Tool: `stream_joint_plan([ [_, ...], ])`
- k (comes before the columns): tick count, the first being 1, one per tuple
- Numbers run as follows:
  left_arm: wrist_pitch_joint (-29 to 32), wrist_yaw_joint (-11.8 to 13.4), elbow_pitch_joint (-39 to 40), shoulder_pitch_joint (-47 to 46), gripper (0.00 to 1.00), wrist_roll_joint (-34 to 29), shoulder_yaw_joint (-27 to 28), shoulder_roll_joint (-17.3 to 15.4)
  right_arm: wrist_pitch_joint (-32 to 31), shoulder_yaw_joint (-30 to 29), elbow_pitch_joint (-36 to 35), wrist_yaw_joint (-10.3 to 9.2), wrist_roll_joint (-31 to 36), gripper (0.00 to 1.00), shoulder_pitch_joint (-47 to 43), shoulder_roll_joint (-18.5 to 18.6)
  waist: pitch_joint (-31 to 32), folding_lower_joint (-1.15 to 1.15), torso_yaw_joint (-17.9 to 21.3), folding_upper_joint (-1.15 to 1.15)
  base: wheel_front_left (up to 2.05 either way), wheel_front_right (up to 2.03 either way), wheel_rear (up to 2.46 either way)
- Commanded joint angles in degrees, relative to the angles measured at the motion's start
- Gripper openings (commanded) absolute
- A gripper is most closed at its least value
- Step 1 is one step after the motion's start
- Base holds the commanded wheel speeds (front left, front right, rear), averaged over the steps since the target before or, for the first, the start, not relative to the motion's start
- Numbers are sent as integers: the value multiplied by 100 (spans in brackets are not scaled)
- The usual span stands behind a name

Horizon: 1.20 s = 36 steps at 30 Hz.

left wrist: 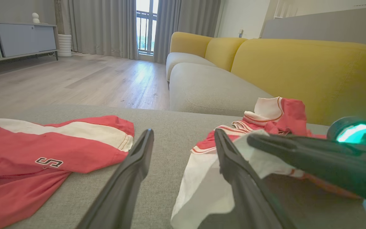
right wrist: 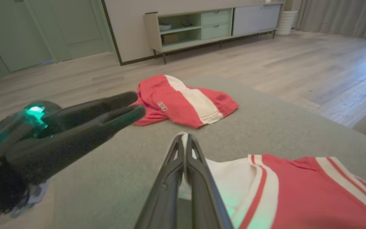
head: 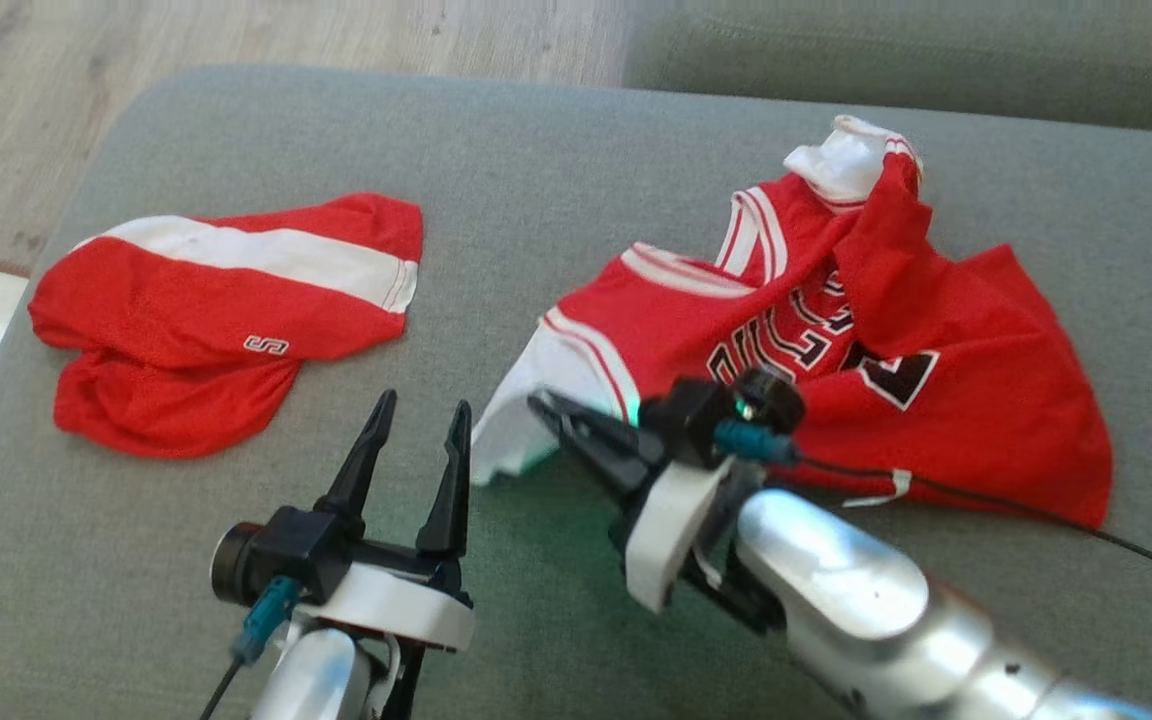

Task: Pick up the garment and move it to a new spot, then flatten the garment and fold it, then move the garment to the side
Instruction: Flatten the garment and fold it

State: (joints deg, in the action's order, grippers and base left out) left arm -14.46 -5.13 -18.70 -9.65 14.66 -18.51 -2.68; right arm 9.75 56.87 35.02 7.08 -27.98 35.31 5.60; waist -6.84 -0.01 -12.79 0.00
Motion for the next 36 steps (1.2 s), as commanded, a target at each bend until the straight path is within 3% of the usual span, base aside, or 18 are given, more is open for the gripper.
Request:
stream_joint_plan([
  [1,-54,-29,142,-69,100,-33,206,-26,-58,117,-253,41,-153,0,-44,45,75,1,9,0,0,0,0],
  [9,-54,-42,115,55,100,-58,286,-24,-435,1189,-1055,41,-1103,0,-142,658,239,1,30,0,0,0,0],
  [10,-54,-36,119,74,100,-61,307,-24,-398,1217,-1100,41,-1127,100,-113,703,251,1,57,0,0,0,0],
  [14,-54,-20,153,128,100,-84,362,-23,-253,1070,-1099,41,-1244,100,-100,770,304,1,210,0,0,0,0],
  [21,-54,-11,251,155,100,-132,498,-28,126,96,-987,41,-1162,100,-266,866,395,1,552,0,0,0,0],
  [29,-54,-34,570,206,100,-114,649,-26,460,-2409,-852,41,-283,100,-1052,854,416,1,1031,0,0,0,0],
  [36,-54,-62,760,209,100,-137,668,-23,514,-4545,-1307,41,943,100,-2092,168,313,1,1312,0,0,0,0],
])
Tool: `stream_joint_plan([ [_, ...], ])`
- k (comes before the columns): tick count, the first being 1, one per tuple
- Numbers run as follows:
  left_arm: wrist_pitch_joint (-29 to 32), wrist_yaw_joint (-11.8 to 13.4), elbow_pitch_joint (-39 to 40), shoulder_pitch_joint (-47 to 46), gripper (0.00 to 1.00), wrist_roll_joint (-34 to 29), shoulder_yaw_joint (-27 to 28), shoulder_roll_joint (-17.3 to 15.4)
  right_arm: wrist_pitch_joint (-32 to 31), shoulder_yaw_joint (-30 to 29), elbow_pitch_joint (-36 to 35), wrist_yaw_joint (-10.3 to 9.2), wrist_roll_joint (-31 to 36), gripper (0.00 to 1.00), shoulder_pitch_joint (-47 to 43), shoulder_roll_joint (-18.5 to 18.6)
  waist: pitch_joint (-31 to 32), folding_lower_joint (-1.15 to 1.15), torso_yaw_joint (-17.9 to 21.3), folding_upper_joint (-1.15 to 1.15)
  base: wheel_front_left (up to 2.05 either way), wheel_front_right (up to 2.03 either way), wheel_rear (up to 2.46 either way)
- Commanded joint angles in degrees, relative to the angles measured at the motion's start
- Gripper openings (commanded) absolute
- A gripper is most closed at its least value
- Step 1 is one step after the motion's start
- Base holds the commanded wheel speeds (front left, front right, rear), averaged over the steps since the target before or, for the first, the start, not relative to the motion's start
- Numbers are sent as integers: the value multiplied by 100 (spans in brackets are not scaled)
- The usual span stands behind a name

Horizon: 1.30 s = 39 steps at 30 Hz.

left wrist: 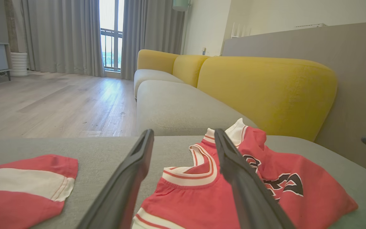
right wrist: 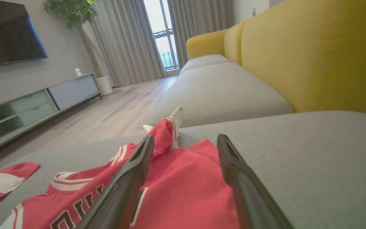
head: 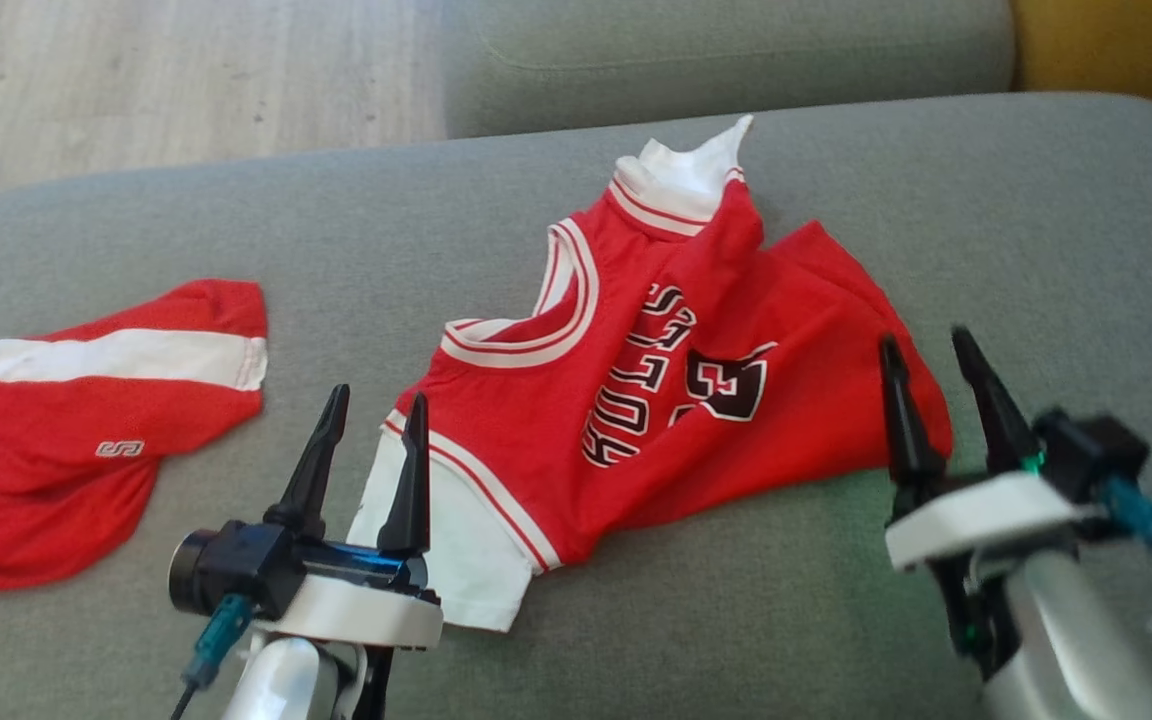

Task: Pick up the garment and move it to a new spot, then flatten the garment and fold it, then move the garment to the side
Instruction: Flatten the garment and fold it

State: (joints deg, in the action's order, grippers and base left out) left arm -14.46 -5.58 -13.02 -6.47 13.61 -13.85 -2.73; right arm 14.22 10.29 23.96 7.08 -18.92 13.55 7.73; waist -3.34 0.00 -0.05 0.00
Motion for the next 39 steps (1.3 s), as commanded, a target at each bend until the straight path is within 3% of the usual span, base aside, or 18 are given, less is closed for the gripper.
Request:
stream_joint_plan([
  [1,-54,-23,208,-114,100,-38,199,-17,68,-79,-286,41,179,100,-47,-142,-57,0,60,0,0,0,0],
  [9,-54,-68,275,-143,100,-51,163,-16,-58,-617,-741,41,748,100,-460,-456,-178,0,121,0,0,0,0],
  [19,-54,-119,277,-420,100,-39,13,-15,-556,-1267,-779,41,1262,100,256,-483,-746,0,-220,0,0,0,0],
  [27,-54,-155,160,-715,100,3,-206,-15,-1799,-1841,480,41,1875,100,1741,-431,-1230,0,-713,0,0,0,0],
  [39,-54,-161,95,-903,100,175,-464,-15,-2650,-2379,2399,41,2800,100,2957,2,-1450,0,-1194,0,0,0,0],
])
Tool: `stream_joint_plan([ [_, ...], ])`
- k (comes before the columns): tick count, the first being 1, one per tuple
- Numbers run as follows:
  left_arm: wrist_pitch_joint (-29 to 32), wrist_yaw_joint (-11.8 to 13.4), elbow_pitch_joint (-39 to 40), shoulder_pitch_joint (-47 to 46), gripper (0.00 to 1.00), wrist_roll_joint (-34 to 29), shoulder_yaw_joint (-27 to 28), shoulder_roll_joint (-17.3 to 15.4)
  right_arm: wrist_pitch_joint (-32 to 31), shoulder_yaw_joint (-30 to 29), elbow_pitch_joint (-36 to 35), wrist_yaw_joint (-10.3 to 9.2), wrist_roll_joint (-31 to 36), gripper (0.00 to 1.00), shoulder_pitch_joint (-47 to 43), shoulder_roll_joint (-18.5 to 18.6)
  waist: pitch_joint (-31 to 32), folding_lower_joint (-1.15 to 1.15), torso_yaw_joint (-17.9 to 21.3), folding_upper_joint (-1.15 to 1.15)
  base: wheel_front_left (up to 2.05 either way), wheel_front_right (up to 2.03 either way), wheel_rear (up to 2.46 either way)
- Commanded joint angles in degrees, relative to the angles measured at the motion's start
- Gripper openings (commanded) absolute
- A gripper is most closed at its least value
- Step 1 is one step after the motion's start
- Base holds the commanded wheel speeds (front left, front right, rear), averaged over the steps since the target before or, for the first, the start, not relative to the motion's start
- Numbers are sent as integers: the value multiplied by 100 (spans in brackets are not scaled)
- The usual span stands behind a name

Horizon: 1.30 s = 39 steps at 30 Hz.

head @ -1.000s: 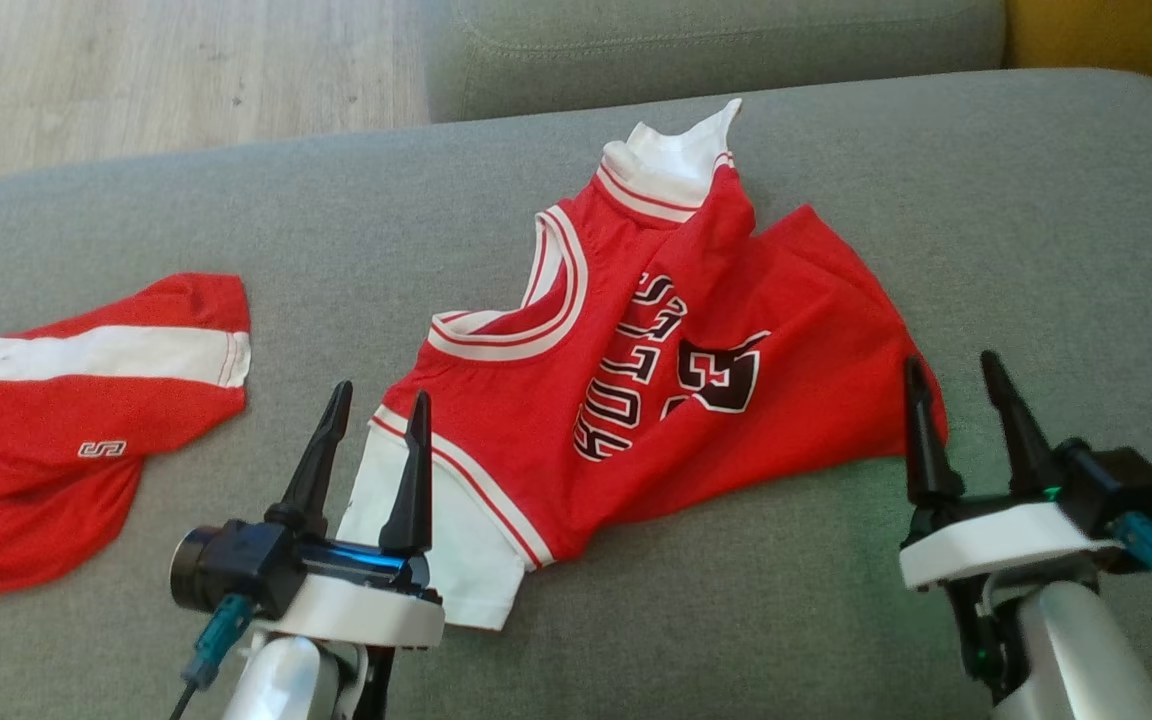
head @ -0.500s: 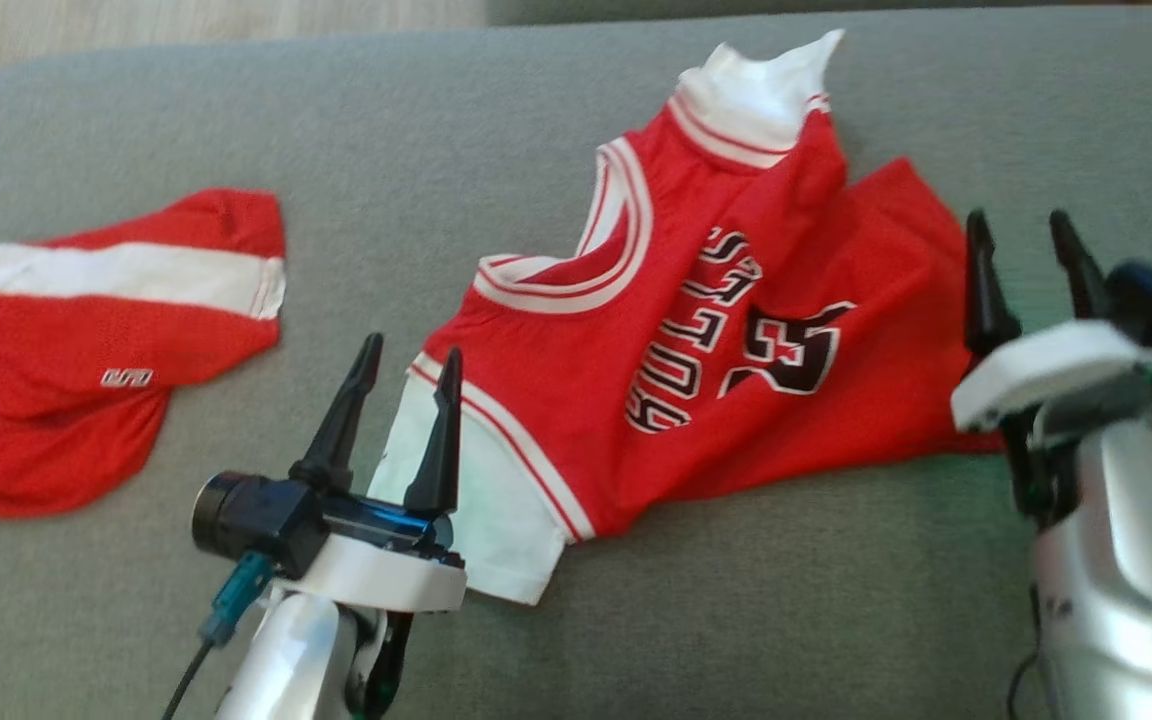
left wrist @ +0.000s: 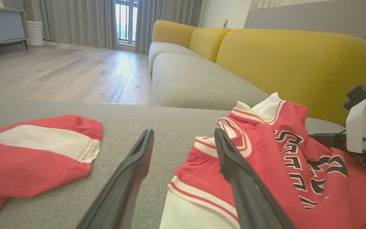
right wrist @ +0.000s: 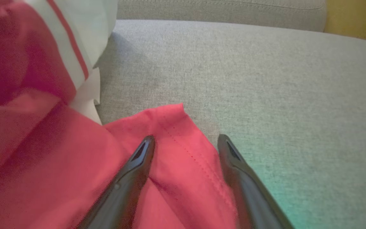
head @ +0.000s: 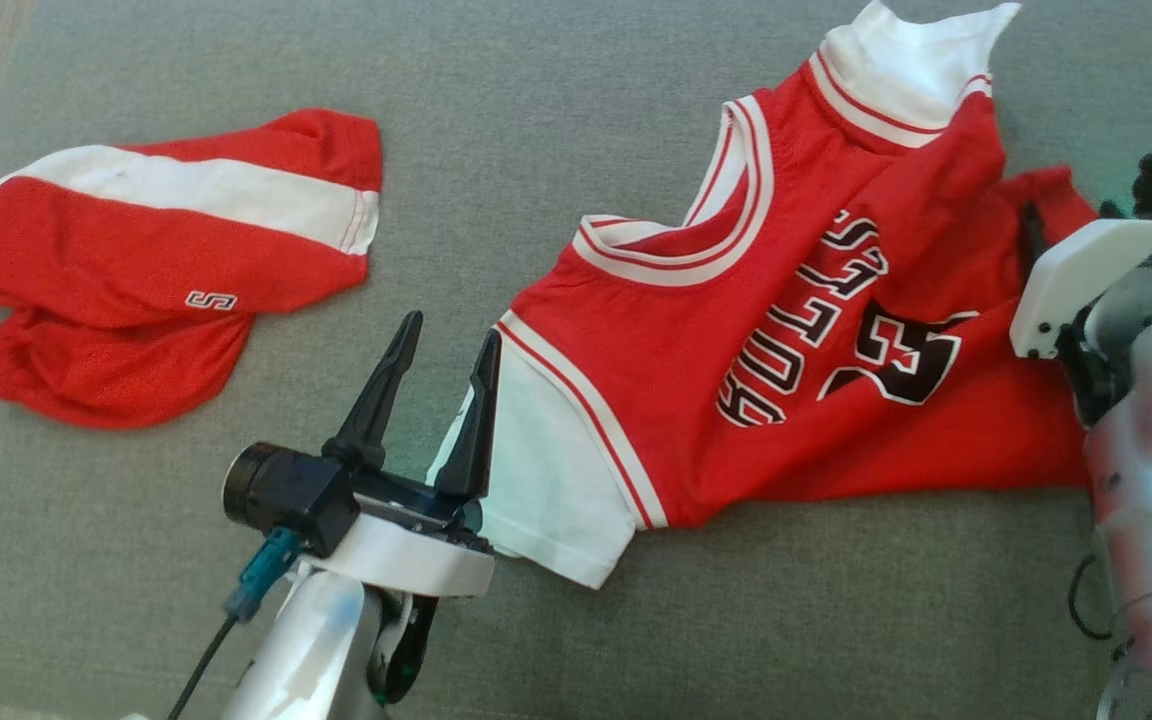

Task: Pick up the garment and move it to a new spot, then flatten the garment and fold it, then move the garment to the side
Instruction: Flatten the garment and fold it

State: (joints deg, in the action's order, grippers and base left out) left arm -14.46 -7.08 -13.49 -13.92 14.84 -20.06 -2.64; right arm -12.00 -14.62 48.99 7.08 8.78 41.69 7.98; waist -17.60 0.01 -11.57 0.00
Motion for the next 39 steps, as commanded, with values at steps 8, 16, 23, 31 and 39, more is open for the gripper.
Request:
stream_joint_plan([
  [8,-54,46,98,-90,100,69,199,-24,271,211,473,41,-22,0,504,134,89,-1,-12,0,0,0,0],
  [16,-54,77,100,26,100,81,272,-24,1021,79,199,41,-319,0,527,300,422,-1,256,0,0,0,0],
  [23,-54,116,131,172,100,58,399,-24,1417,181,-649,41,-652,0,144,373,722,-1,532,0,0,0,0],
  [31,-54,104,238,211,100,30,443,-24,1143,-82,-1998,41,-693,0,-324,516,650,-1,497,0,0,0,0],
  [39,-54,69,254,47,100,50,358,-24,660,-22,-2264,41,-365,0,167,724,239,-1,194,0,0,0,0],
])
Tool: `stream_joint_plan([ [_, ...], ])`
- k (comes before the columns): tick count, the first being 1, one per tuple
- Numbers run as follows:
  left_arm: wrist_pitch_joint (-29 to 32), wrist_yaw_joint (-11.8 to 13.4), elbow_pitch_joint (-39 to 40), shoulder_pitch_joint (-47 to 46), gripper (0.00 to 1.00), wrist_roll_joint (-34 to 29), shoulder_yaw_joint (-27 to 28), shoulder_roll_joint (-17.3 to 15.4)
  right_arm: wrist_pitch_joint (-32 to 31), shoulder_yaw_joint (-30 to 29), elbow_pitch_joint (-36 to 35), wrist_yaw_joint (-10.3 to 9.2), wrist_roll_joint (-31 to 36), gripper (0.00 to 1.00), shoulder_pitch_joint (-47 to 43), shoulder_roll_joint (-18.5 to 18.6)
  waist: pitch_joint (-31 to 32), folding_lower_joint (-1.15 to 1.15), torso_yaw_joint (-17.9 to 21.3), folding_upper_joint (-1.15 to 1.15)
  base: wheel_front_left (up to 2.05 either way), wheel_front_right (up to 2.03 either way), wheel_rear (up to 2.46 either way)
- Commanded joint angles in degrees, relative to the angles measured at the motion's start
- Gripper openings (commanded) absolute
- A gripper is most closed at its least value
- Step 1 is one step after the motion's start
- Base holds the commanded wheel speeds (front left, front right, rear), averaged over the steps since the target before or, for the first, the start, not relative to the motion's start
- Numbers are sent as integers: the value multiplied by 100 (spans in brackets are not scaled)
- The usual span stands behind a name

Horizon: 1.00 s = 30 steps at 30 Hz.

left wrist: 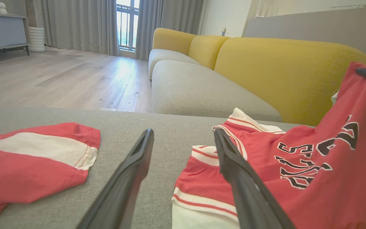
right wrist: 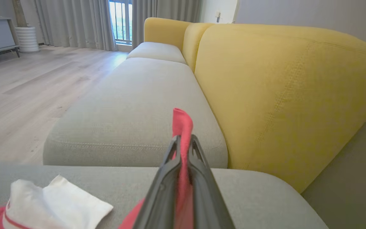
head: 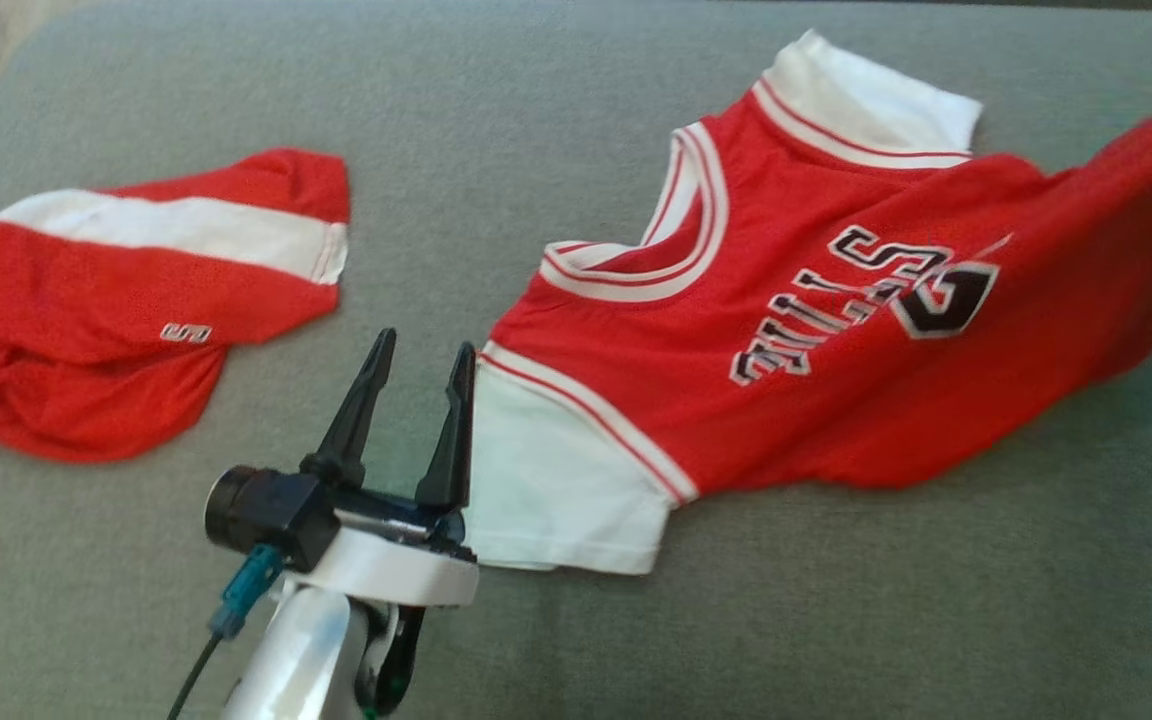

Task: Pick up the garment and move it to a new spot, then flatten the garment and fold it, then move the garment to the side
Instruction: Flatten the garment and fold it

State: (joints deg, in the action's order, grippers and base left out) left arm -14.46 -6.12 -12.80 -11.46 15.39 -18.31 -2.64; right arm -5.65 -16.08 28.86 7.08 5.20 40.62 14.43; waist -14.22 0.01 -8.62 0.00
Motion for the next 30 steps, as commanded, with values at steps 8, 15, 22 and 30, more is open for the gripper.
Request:
stream_joint_plan([
  [8,-54,-23,161,-376,100,138,36,-24,106,146,507,41,622,0,1503,291,-309,-1,-542,0,0,0,0],
  [15,-54,-1,148,-370,100,180,16,-24,169,641,1790,41,954,100,2001,203,-345,-1,-645,0,0,0,0],
  [22,-54,42,134,-365,100,160,83,-24,610,886,2517,41,705,100,2086,101,-230,-1,-392,0,0,0,0],
  [30,-54,34,145,-243,100,67,211,-24,1288,1131,2476,41,41,100,1645,-101,152,-1,152,0,0,0,0],
])
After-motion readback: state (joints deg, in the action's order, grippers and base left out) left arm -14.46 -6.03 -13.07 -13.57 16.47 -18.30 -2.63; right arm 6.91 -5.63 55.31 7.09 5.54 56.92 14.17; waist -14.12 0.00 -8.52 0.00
